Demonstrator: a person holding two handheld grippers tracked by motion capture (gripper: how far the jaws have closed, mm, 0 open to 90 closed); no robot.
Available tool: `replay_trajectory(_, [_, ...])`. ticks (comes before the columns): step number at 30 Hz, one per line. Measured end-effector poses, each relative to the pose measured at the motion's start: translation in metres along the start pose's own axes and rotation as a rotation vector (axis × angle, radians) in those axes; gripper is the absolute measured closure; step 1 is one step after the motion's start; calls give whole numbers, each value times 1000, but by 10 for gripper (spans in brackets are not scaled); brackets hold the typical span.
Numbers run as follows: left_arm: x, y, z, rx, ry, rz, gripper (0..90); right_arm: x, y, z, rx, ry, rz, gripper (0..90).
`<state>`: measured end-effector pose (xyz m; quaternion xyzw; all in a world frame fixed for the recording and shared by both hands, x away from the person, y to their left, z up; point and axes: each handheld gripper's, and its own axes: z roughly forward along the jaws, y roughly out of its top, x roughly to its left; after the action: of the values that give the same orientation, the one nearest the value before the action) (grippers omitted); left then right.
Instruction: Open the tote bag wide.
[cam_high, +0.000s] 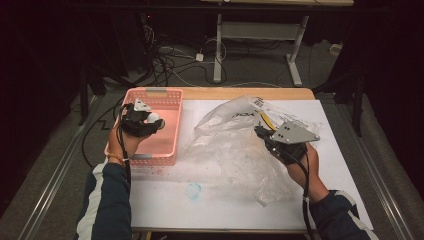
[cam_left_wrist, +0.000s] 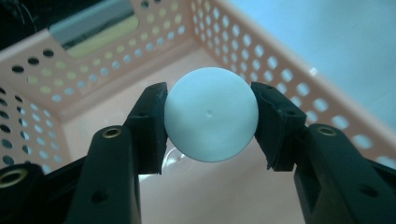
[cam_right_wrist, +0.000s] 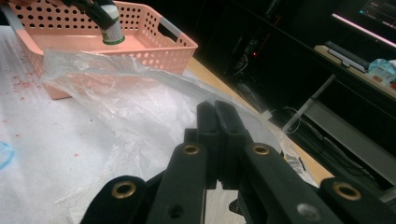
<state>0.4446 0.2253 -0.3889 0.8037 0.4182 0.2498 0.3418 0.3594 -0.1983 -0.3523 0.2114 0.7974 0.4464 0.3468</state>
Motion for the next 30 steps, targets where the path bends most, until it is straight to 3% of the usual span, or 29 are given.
replay_trajectory(4, [-14, -1, -20, -100, -26, -1, 476, -1, 0, 0, 1, -10, 8, 900])
replay_trajectory(9, [-33, 0, -40, -149, -65, 39, 476, 2, 2, 2, 6, -14, 4, 900])
replay_trajectory(12, [-46, -1, -51, -167, -67, 71, 476, 3, 2, 1, 7, -16, -1, 900])
replay_trajectory(16, [-62, 2, -70, -238, -71, 110, 477, 2, 3, 0, 4, -19, 0, 900])
replay_trajectory(20, [-94, 9, -87, -290, -99, 193, 476, 1, 8, -3, -11, -22, -1, 900])
replay_trajectory(23, [-123, 16, -92, -322, -149, 256, 476, 1, 14, -7, -24, -30, -13, 900])
replay_trajectory(26, [-157, 22, -87, -334, -230, 326, 476, 2, 18, -6, -26, -38, -21, 900])
replay_trajectory(28, [-181, 24, -80, -319, -259, 395, 476, 3, 19, -5, -23, -37, -18, 900])
replay_trajectory(30, [-201, 25, -68, -295, -315, 426, 476, 3, 20, -4, -24, -35, -17, 900])
